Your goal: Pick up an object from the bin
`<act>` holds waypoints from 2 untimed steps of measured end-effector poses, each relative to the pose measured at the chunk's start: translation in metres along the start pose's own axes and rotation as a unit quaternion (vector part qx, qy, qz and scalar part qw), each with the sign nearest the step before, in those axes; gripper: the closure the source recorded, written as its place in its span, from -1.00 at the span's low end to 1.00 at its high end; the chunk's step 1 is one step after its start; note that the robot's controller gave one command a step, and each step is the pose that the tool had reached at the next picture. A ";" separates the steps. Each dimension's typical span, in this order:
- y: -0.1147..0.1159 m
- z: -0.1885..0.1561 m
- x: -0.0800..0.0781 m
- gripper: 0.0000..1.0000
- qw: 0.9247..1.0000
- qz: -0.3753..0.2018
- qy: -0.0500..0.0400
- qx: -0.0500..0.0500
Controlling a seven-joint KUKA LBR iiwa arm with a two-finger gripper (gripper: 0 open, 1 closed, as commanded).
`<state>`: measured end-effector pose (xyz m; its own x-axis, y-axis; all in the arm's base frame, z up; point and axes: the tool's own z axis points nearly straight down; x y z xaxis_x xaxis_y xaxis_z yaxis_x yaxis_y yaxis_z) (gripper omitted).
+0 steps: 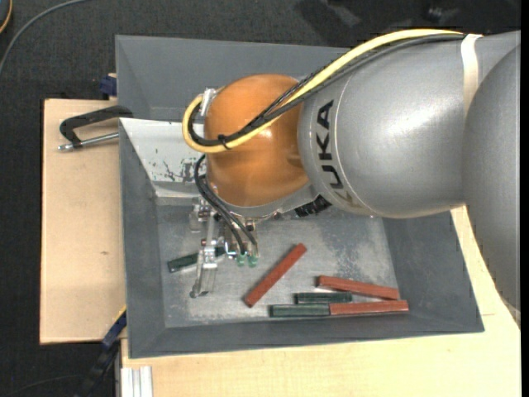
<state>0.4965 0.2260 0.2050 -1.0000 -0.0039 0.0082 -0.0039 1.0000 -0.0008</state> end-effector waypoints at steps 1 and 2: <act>-0.072 0.102 -0.041 -1.00 1.000 -0.012 -0.001 0.002; -0.026 0.136 -0.050 -1.00 1.000 -0.022 -0.006 -0.002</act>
Offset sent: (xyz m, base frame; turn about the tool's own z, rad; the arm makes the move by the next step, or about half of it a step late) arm 0.0406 -0.0679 -0.0981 -0.0283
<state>0.5451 0.2006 0.0688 -0.9989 -0.0477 -0.0029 -0.0477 0.9989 0.0039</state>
